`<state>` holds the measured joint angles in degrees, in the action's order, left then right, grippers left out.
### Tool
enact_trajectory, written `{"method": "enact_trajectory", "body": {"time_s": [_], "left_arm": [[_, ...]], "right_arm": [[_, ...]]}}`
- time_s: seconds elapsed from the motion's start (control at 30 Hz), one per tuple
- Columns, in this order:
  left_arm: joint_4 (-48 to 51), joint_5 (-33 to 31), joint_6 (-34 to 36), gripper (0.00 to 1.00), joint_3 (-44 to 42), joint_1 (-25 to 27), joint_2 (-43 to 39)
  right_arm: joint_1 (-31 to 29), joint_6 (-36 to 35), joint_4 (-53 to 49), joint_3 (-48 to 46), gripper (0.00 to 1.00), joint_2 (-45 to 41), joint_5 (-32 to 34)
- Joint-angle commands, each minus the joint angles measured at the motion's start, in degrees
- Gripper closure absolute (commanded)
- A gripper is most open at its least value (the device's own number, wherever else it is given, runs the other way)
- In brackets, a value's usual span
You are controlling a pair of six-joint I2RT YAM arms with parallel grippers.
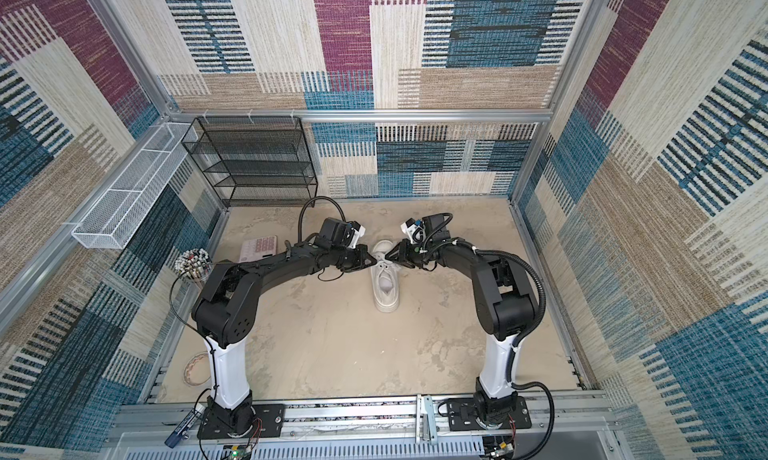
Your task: Tie the shoes
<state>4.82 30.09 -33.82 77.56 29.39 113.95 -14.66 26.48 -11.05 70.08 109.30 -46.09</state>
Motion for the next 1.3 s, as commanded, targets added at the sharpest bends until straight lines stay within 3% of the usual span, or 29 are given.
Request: {"method": "enact_trajectory", "body": {"time_s": [0.0,0.4,0.63,1.0,1.03,1.1,1.2,1.27], "left_arm": [[-0.49,-1.98,0.77,1.00,-2.13,-0.03,-1.96],[-3.43,-3.15,-1.46,1.00,-9.98,-0.62,-5.88],[1.67,-4.32,-0.35,1.00,-9.05,-1.70,-5.17],[-0.67,-2.77,-0.54,1.00,-10.56,-1.81,-5.61],[-1.72,-2.59,-0.74,0.96,-11.21,-1.79,-6.01],[-3.14,-2.26,-0.91,0.69,-11.81,-1.83,-6.69],[-3.07,-3.17,-0.54,0.56,-12.05,-1.98,-7.95],[-2.22,-3.24,-0.18,0.53,-11.91,-2.47,-8.58]], "right_arm": [[0.00,0.63,2.09,-0.19,0.71,0.35,-0.90],[0.06,0.06,1.48,0.05,0.70,0.39,-0.75],[-0.07,0.06,1.18,0.43,0.69,0.18,-0.10],[-0.02,0.06,0.68,1.56,0.66,-0.04,0.17],[0.05,0.14,0.78,1.62,0.64,-0.42,0.26],[0.29,0.46,0.64,1.96,0.63,-1.08,0.67],[1.05,1.20,0.58,1.94,0.62,-2.12,1.17],[1.68,1.21,0.35,1.93,0.61,-2.50,1.08]]}}
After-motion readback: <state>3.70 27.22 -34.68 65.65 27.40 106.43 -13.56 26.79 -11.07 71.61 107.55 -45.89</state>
